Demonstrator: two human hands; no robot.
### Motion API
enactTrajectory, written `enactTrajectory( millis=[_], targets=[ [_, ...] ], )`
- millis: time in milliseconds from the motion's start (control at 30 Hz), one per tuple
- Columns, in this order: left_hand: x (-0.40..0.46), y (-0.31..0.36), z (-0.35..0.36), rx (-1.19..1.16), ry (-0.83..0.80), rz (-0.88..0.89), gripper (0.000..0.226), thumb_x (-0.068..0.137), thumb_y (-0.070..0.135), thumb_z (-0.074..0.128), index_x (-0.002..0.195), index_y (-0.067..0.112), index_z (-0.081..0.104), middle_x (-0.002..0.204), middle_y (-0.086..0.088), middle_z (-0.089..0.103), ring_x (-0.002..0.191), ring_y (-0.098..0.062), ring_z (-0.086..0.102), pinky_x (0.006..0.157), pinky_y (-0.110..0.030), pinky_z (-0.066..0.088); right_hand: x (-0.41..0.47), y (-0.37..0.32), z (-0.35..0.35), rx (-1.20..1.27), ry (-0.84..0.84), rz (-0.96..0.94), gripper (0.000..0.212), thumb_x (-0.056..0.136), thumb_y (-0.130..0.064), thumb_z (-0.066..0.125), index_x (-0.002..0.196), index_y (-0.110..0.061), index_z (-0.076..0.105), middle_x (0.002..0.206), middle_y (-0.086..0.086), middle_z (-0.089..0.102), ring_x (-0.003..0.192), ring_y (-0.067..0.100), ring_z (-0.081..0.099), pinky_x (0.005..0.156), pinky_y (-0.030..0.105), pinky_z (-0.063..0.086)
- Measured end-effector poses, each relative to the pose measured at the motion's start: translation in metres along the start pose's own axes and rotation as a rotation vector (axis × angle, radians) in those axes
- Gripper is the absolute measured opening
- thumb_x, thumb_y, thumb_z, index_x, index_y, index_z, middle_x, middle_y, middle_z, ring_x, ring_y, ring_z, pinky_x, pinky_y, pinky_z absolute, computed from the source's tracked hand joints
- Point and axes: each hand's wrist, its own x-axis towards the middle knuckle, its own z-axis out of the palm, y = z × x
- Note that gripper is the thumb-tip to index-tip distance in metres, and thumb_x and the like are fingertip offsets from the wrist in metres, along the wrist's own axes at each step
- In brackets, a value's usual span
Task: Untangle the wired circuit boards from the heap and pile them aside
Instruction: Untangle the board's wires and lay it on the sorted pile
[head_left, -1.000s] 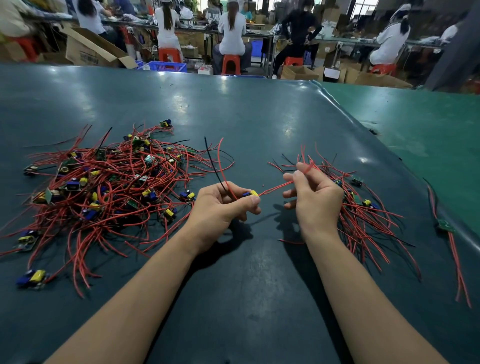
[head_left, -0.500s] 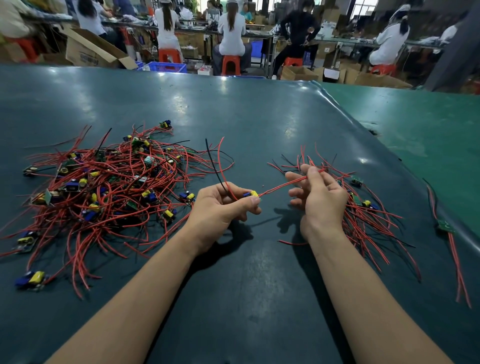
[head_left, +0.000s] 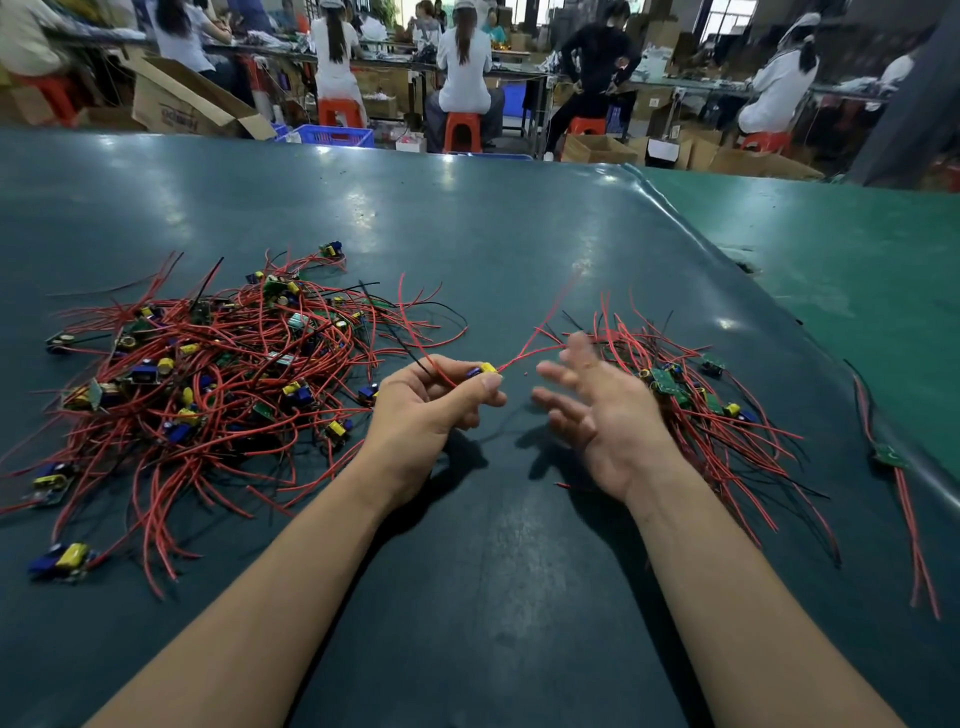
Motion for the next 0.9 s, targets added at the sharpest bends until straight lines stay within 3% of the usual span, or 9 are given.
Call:
enactTrajectory(
  millis=[100,233,433,633,800,900],
  targets=[
    [-0.002,-0.001,-0.001,0.077,-0.054,0.001,0.019,0.069,0.017,0.079,0.081,0.009,0.066,0.071,-0.01,0.073,0.051,-0.008,0.055,0.054,-0.015,0.046,-0.005,0.01,0.006,-0.167,-0.13,0.03,0.014,0.089,-0.028,0.068,0.091,-0.014,0.072,0.082,0.003,0.069,0.057,0.012,0.062,0.043,0.018,0.043],
    [-0.003,0.0,0.0,0.15,-0.079,-0.001,0.01,0.079,0.004,0.075,0.082,0.006,0.066,0.071,-0.01,0.073,0.049,-0.007,0.054,0.053,-0.014,0.045,-0.006,0.009,0.007,-0.188,-0.104,-0.046,0.014,0.087,-0.019,0.071,0.074,-0.014,0.077,0.07,-0.001,0.066,0.055,0.008,0.055,0.044,0.019,0.039],
    [-0.004,0.001,0.004,0.123,-0.058,0.005,0.009,0.08,0.002,0.074,0.082,0.005,0.066,0.069,-0.01,0.073,0.053,-0.008,0.059,0.052,-0.014,0.045,0.002,-0.001,-0.001,-0.053,0.155,-0.165,0.013,0.083,-0.014,0.076,0.073,-0.012,0.068,0.057,-0.006,0.063,0.046,0.002,0.051,0.037,0.015,0.035],
    [-0.001,0.003,0.001,0.016,-0.006,0.041,0.012,0.07,0.015,0.08,0.076,0.014,0.07,0.067,-0.009,0.071,0.06,-0.016,0.059,0.057,-0.017,0.047,0.01,-0.006,-0.014,0.102,0.301,-0.26,0.016,0.089,-0.014,0.071,0.074,-0.012,0.07,0.063,-0.001,0.061,0.049,0.007,0.048,0.037,0.017,0.035],
    [0.003,0.006,-0.005,0.003,0.222,0.197,0.018,0.076,0.034,0.073,0.084,0.019,0.068,0.074,0.003,0.071,0.065,-0.008,0.058,0.063,-0.019,0.047,0.007,0.001,-0.007,-0.068,0.165,-0.274,0.03,0.096,-0.02,0.062,0.068,-0.012,0.067,0.052,-0.005,0.054,0.04,0.007,0.047,0.035,0.017,0.034],
    [0.006,0.012,-0.009,-0.152,0.281,0.217,0.021,0.077,0.036,0.07,0.085,0.019,0.059,0.085,0.003,0.073,0.08,-0.012,0.067,0.071,-0.026,0.052,0.002,0.009,-0.007,-0.433,-0.037,-0.159,0.028,0.093,-0.023,0.066,0.068,-0.01,0.067,0.054,-0.002,0.054,0.04,0.006,0.045,0.037,0.017,0.033]
  ],
)
